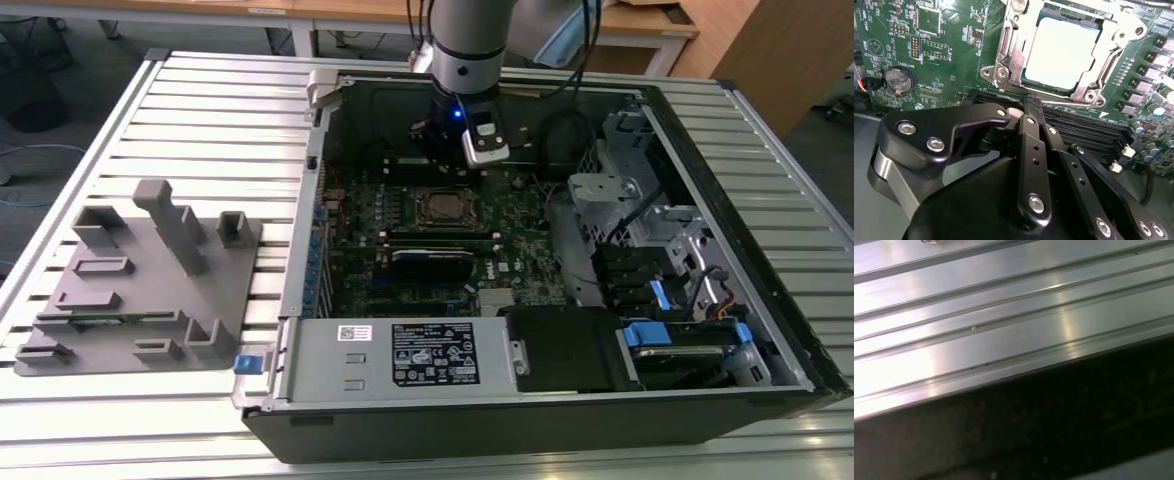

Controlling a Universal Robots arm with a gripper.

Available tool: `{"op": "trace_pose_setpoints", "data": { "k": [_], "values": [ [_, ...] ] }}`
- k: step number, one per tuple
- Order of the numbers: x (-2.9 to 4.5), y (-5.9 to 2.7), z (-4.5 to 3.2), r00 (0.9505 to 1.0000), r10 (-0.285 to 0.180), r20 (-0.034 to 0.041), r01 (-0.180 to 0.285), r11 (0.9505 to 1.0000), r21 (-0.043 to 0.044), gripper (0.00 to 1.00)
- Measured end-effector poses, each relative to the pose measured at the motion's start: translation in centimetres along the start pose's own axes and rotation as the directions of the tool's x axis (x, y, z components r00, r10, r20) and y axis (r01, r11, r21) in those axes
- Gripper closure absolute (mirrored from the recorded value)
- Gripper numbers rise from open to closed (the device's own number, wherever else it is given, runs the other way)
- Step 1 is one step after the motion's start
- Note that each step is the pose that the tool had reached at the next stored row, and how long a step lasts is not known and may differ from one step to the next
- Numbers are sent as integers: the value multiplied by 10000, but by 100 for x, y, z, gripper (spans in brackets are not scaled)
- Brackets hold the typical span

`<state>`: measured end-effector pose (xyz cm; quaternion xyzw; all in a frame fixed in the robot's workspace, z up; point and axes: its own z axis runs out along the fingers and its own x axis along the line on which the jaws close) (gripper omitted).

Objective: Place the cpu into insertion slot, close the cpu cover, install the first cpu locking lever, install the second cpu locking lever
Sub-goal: 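Install the first cpu locking lever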

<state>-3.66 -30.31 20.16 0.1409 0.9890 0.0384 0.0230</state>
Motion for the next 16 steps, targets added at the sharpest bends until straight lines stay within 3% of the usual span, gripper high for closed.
{"op": "trace_pose_setpoints", "data": {
  "k": [8,12,16],
  "values": [
    [0,0,1,9997,251,31,-251,9997,-5,89],
    [3,0,0,9996,249,102,-248,9996,-129,89],
    [8,-1,1,9996,246,162,-243,9996,-174,89]
  ]
}}
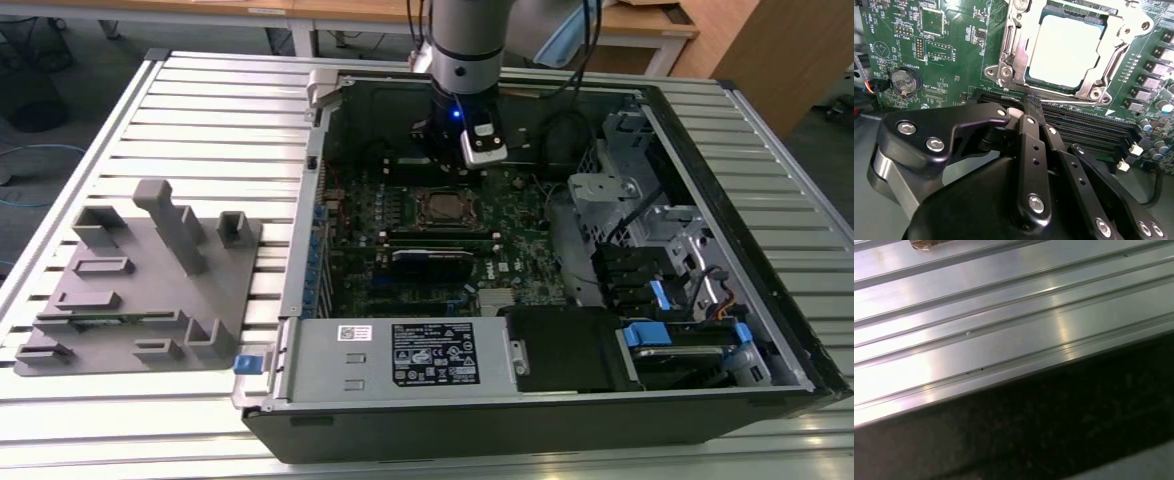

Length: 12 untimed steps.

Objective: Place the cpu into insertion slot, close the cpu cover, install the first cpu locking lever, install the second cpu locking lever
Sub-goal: 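Install the first cpu locking lever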

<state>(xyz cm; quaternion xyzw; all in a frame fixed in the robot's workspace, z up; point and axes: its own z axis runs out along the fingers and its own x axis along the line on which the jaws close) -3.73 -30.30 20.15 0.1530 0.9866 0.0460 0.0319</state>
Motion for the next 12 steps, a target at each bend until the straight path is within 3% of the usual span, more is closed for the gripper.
{"op": "trace_pose_setpoints", "data": {
  "k": [12],
  "values": [
    [44,-21,-3,9997,-13,233,17,9998,-177,89]
  ]
}}
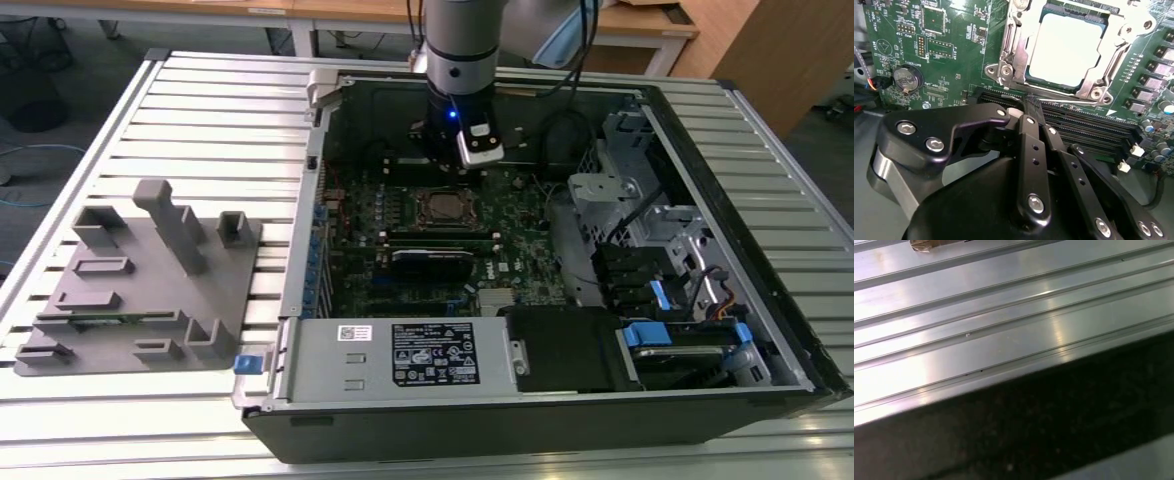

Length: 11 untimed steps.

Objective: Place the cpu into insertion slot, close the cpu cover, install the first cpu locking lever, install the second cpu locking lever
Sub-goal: 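Install the first cpu locking lever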

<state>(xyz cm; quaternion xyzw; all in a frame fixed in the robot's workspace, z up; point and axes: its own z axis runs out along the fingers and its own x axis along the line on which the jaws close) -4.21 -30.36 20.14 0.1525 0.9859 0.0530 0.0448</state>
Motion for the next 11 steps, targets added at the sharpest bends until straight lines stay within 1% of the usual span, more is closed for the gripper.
{"op": "trace_pose_setpoints", "data": {
  "k": [5,11],
  "values": [
    [3,-11,3,10000,-6,90,6,10000,-46,89],
    [15,-21,10,9999,-12,149,13,10000,-71,89]
  ]
}}
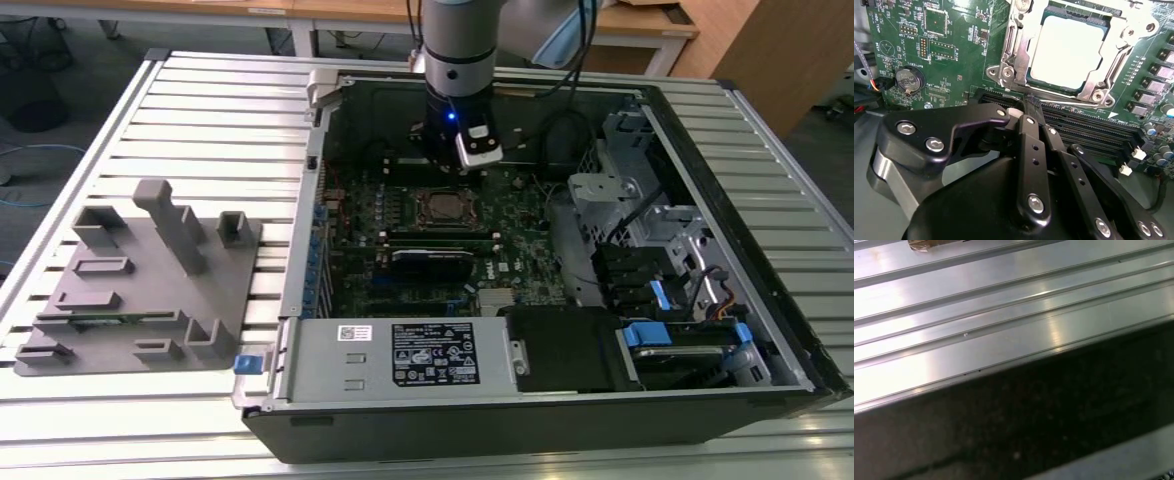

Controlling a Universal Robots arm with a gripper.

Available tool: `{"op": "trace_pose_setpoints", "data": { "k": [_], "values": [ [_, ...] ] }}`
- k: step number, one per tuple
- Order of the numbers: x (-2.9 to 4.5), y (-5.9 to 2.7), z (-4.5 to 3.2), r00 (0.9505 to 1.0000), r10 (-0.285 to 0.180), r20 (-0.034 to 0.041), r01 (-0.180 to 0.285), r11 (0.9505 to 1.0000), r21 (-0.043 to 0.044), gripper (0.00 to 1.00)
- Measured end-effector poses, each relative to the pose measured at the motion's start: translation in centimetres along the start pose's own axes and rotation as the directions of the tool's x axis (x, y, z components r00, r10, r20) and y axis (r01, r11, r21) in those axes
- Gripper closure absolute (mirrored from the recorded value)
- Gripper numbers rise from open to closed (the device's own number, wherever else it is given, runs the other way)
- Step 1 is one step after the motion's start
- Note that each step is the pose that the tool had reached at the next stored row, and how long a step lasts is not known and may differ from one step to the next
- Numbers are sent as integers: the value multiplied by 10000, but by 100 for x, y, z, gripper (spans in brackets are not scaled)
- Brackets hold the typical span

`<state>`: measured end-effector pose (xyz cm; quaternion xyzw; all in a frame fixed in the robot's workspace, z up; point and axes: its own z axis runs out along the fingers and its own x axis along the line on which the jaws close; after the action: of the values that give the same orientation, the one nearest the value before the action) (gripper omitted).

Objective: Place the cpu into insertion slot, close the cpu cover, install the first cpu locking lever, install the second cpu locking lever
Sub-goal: 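Install the first cpu locking lever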

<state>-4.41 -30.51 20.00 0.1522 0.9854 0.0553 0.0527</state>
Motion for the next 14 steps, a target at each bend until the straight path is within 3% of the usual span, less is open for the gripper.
{"op": "trace_pose_setpoints", "data": {
  "k": [14],
  "values": [
    [5,-9,16,10000,-8,84,8,10000,-27,89]
  ]
}}
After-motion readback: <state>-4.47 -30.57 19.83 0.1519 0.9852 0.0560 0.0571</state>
